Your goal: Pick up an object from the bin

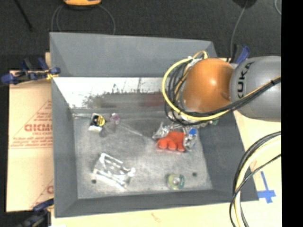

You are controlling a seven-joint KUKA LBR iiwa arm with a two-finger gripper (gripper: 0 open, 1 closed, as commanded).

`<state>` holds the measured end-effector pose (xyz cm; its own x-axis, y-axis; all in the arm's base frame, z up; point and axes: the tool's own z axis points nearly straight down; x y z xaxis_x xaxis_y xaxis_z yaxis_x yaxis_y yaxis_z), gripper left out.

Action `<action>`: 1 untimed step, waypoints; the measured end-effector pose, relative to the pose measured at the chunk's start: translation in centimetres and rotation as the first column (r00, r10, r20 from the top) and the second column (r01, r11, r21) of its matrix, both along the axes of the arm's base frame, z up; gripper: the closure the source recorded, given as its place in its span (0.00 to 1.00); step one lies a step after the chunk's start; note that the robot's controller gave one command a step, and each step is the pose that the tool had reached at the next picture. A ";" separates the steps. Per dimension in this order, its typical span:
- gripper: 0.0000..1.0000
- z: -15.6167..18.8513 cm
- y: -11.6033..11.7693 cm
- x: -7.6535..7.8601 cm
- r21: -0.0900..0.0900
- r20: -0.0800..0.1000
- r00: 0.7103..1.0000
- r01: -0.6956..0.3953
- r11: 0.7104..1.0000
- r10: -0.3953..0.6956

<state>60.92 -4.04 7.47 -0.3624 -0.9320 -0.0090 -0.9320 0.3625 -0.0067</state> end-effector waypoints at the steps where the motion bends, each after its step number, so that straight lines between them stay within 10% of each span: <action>1: 1.00 9.1 0.6 -1.2 -0.007 0.002 1.000 0.014 1.000 -0.014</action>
Offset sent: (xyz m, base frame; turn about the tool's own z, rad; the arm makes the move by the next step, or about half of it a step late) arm -0.0144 0.0068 0.0856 0.0147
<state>59.75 -3.44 16.57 -0.3755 -0.9268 -0.0036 -0.9268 0.3755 -0.0106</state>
